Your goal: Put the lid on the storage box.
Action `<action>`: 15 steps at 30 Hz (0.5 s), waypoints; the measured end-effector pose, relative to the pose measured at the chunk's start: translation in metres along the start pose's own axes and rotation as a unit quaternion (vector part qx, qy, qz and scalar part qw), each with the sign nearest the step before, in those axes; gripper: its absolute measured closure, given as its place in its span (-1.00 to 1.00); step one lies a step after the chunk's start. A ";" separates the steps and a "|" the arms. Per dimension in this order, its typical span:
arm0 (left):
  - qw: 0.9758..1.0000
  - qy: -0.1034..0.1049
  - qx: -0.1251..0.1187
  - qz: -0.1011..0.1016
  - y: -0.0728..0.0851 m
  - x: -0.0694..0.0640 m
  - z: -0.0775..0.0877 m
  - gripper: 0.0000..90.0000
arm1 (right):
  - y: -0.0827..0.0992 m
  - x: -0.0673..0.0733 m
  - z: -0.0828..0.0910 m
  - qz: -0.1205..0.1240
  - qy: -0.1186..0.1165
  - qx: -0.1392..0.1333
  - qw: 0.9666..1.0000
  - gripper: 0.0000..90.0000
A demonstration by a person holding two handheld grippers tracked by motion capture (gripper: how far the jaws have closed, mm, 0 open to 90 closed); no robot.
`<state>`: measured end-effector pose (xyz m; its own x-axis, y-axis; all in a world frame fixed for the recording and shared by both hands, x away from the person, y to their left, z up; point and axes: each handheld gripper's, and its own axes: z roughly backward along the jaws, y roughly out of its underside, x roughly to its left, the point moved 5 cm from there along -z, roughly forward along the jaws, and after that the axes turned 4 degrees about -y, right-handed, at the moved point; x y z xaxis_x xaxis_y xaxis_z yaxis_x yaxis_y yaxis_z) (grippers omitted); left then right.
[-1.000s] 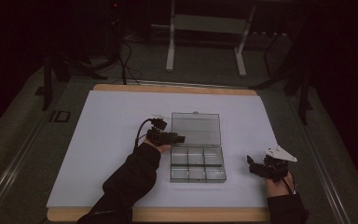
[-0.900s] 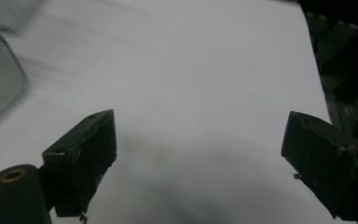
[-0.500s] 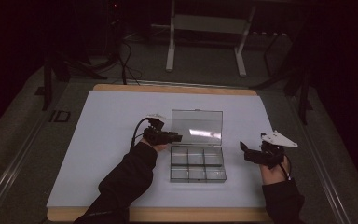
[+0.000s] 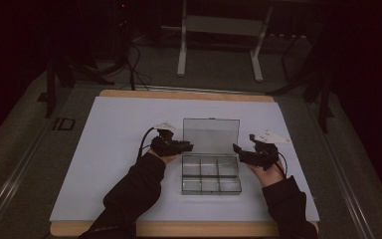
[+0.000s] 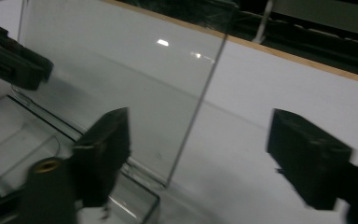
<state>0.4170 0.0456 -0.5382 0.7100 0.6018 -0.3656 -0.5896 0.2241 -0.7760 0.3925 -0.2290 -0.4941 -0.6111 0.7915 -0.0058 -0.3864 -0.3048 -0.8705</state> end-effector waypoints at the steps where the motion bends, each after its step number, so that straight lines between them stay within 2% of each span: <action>1: 1.000 0.000 -0.001 -0.001 0.000 0.000 0.000 0.64 | 0.000 0.000 -0.004 -0.005 -0.009 0.002 1.000 -0.31; 2: 1.000 0.002 -0.003 0.002 0.001 0.001 0.000 0.64 | -0.001 -0.001 -0.008 -0.013 -0.017 0.003 1.000 -0.17; 3: 1.000 0.002 -0.003 0.002 0.001 0.001 0.000 0.64 | -0.001 -0.001 -0.008 -0.013 -0.017 0.003 1.000 -0.17; 4: 1.000 0.006 -0.004 0.001 0.001 0.001 0.000 0.65 | 0.000 -0.003 -0.014 -0.017 -0.019 0.014 1.000 -0.02; 5: 1.000 0.006 -0.004 0.001 0.001 0.001 0.000 0.65 | 0.000 -0.003 -0.014 -0.017 -0.019 0.014 1.000 -0.02; 6: 1.000 0.009 -0.005 -0.001 0.001 0.002 0.000 0.65 | 0.002 -0.005 -0.020 -0.017 -0.020 0.026 0.999 0.09; 7: 1.000 0.009 -0.005 -0.001 0.001 0.002 0.000 0.66 | 0.002 -0.005 -0.020 -0.017 -0.020 0.026 0.999 0.09; 8: 1.000 0.009 -0.006 -0.004 0.001 0.002 0.000 0.66 | 0.003 -0.005 -0.025 -0.019 -0.028 0.034 0.999 0.21; 9: 1.000 0.009 -0.006 -0.004 0.001 0.002 0.000 0.66 | 0.003 -0.005 -0.025 -0.019 -0.028 0.034 0.999 0.21; 10: 1.000 0.009 -0.006 -0.003 0.001 0.002 0.000 0.66 | 0.003 -0.004 -0.028 -0.021 -0.046 0.038 0.998 0.33; 11: 1.000 0.009 -0.006 -0.003 0.001 0.002 0.000 0.66 | 0.003 -0.004 -0.028 -0.021 -0.046 0.038 0.998 0.33; 12: 1.000 0.009 -0.006 -0.007 0.001 0.002 0.001 0.66 | 0.002 -0.001 -0.029 -0.018 -0.053 0.035 0.998 0.43; 15: 1.000 0.007 -0.006 -0.008 0.001 0.001 0.001 0.65 | 0.001 0.000 -0.028 -0.013 -0.050 0.035 0.998 0.45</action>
<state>0.4170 0.0477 -0.5388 0.7243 0.5876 -0.3608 -0.5741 0.2242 -0.7875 0.4119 -0.2143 -0.5089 -0.6646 0.7440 0.0691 -0.4491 -0.3238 -0.8328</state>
